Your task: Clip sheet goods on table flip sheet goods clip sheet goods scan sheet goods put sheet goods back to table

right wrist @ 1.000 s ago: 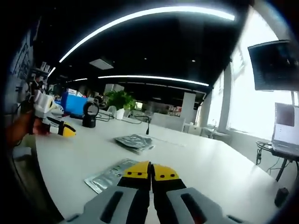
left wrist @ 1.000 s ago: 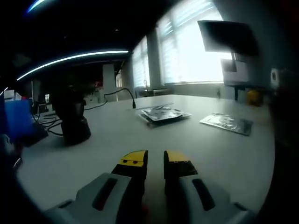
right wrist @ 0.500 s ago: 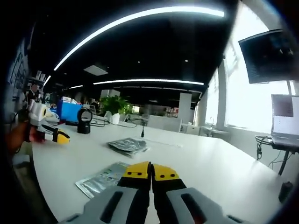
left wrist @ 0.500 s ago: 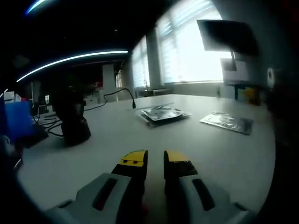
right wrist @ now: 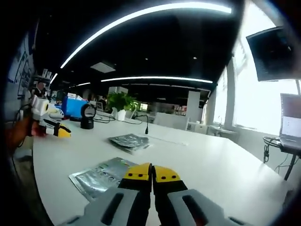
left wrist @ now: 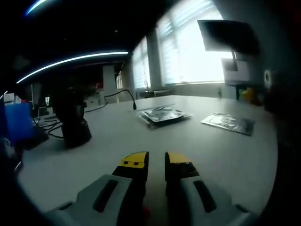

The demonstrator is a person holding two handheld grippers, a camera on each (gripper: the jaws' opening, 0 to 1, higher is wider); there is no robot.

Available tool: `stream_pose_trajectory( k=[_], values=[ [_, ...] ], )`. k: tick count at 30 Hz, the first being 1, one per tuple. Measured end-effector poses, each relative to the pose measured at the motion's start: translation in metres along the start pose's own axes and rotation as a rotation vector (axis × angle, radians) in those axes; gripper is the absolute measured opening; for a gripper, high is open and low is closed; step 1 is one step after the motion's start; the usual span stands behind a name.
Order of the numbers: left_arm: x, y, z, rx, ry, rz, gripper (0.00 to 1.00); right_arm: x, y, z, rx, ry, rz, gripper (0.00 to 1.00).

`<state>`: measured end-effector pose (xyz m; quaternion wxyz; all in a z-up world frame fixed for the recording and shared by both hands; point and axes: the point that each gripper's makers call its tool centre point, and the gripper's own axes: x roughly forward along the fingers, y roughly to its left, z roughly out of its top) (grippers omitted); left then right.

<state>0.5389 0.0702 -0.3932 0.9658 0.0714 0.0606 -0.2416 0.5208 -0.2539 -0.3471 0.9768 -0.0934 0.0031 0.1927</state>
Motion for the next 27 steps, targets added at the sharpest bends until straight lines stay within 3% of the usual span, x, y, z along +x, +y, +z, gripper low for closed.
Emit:
stream_pose_trajectory(
  k=[8, 13, 17, 27],
  values=[
    [0.000, -0.002, 0.000, 0.020, -0.001, -0.002, 0.07, 0.004, 0.004, -0.017, 0.012, -0.004, 0.024, 0.00],
    [0.000, -0.002, 0.001, 0.026, -0.004, 0.000, 0.07, -0.001, 0.006, -0.011, 0.027, -0.040, 0.041, 0.00],
    [0.000, -0.004, 0.003, 0.036, -0.012, -0.003, 0.07, -0.001, 0.005, -0.016, 0.030, -0.029, 0.043, 0.00],
    [0.002, -0.003, 0.005, 0.040, -0.018, -0.011, 0.07, 0.000, 0.021, -0.021, -0.002, -0.006, 0.128, 0.00]
  ],
)
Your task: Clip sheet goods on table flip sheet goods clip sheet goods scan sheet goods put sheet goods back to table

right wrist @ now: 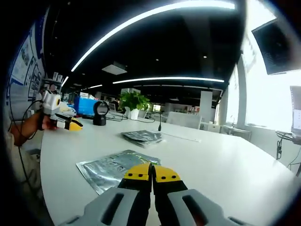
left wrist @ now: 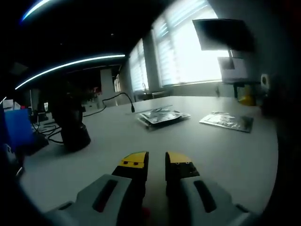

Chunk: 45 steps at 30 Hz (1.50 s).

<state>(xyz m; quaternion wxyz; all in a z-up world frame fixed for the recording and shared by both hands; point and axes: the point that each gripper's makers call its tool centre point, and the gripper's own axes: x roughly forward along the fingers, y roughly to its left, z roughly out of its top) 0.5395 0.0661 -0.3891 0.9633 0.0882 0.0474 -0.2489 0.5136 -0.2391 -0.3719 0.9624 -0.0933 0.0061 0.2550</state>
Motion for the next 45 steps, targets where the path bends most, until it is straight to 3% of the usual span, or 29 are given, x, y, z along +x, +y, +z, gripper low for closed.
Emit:
stream_pose_trajectory(
  k=[25, 45],
  values=[
    [0.003, 0.005, -0.001, 0.019, -0.007, -0.019, 0.07, 0.003, 0.006, -0.005, -0.061, 0.022, 0.032, 0.00],
    [0.002, 0.002, -0.001, 0.025, -0.007, -0.021, 0.07, 0.005, -0.007, -0.011, -0.088, 0.031, 0.013, 0.00]
  ],
)
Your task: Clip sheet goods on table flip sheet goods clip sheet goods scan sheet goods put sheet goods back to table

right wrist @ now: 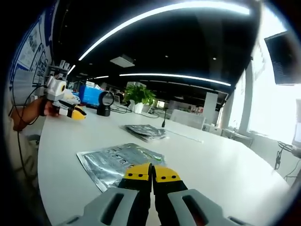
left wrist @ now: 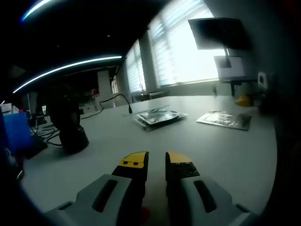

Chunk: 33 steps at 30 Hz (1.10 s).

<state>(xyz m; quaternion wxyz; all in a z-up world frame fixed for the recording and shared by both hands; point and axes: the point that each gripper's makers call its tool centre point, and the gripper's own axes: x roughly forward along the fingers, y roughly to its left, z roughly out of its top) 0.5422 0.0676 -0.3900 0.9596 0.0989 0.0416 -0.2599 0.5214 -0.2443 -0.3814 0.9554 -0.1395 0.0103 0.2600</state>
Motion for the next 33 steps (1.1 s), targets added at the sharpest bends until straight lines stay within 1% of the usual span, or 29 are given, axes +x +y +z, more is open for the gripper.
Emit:
stream_pose_trajectory(
  k=[5, 7, 11, 14, 16, 18, 21, 24, 28, 33],
  values=[
    [-0.001, 0.000, 0.000, -0.007, 0.001, 0.002, 0.07, 0.000, 0.000, 0.001, 0.008, 0.001, -0.003, 0.00],
    [-0.001, 0.000, 0.000, -0.007, 0.003, 0.003, 0.07, 0.000, -0.002, 0.001, -0.003, 0.003, -0.019, 0.00],
    [0.000, 0.000, -0.001, -0.010, 0.005, 0.002, 0.07, 0.000, -0.002, 0.003, 0.003, 0.003, -0.026, 0.00],
    [0.000, 0.000, -0.001, -0.014, 0.005, 0.002, 0.07, 0.000, -0.003, 0.004, 0.011, 0.015, -0.034, 0.00],
    [0.000, 0.001, -0.001, -0.016, 0.007, 0.002, 0.07, 0.000, -0.005, 0.006, 0.001, 0.017, -0.060, 0.00],
    [0.000, 0.001, -0.001, -0.016, 0.007, 0.002, 0.07, 0.000, -0.003, 0.008, 0.009, 0.019, -0.062, 0.00],
    [0.000, 0.001, -0.002, -0.015, 0.008, 0.004, 0.07, -0.001, -0.007, 0.011, 0.019, 0.013, -0.072, 0.00],
    [0.000, 0.001, -0.002, -0.014, 0.009, 0.004, 0.07, -0.002, -0.010, 0.015, 0.038, 0.010, -0.073, 0.00],
    [0.000, 0.001, -0.002, -0.014, 0.008, 0.003, 0.07, -0.001, -0.009, 0.020, 0.039, 0.003, -0.072, 0.00],
    [0.000, -0.001, -0.001, -0.008, 0.007, -0.001, 0.07, 0.003, -0.008, 0.025, 0.036, 0.012, -0.062, 0.00]
  ],
)
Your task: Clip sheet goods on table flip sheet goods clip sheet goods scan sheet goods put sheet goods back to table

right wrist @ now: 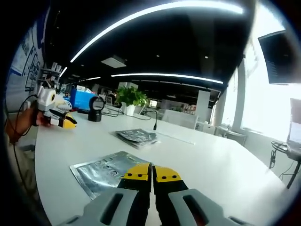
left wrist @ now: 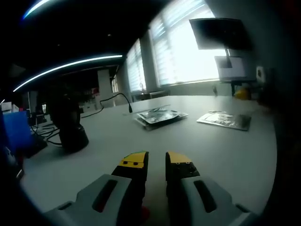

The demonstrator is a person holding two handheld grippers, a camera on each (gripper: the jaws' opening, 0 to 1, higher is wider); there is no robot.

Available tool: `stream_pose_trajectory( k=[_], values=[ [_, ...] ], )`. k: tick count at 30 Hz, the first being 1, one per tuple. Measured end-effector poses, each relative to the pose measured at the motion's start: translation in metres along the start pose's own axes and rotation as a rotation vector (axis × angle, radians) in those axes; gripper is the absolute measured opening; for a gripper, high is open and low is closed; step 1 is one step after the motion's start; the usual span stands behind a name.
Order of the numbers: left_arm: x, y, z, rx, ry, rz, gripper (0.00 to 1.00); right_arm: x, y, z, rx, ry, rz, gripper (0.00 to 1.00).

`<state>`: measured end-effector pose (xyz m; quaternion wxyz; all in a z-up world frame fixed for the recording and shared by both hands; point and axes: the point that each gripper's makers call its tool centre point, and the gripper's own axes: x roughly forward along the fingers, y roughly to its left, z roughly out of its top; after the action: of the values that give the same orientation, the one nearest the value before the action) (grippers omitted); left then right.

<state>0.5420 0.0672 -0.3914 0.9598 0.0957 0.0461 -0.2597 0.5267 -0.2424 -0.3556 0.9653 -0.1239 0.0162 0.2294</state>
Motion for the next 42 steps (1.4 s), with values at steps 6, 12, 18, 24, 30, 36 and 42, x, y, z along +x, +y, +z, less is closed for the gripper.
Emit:
stream_pose_trajectory(
  k=[6, 12, 18, 24, 30, 36, 42],
  values=[
    [0.000, -0.001, 0.000, 0.003, 0.002, -0.005, 0.07, 0.004, 0.007, 0.007, -0.036, 0.012, 0.022, 0.01],
    [0.000, -0.002, 0.000, 0.007, 0.004, -0.008, 0.07, 0.009, 0.011, 0.013, -0.081, 0.024, 0.038, 0.05],
    [0.000, -0.002, 0.000, 0.009, 0.005, -0.010, 0.07, 0.016, 0.014, 0.017, -0.112, 0.044, 0.055, 0.05],
    [0.000, -0.002, 0.000, 0.009, 0.004, -0.012, 0.07, 0.022, 0.019, 0.019, -0.137, 0.072, 0.072, 0.06],
    [0.001, -0.003, 0.000, 0.008, 0.004, -0.016, 0.07, 0.027, 0.021, 0.023, -0.151, 0.087, 0.090, 0.05],
    [0.000, -0.005, 0.001, 0.008, 0.004, -0.015, 0.07, 0.034, 0.016, 0.021, -0.204, 0.131, 0.107, 0.06],
    [0.001, -0.005, 0.001, 0.008, 0.004, -0.018, 0.07, 0.044, 0.012, 0.013, -0.264, 0.190, 0.142, 0.08]
  ],
)
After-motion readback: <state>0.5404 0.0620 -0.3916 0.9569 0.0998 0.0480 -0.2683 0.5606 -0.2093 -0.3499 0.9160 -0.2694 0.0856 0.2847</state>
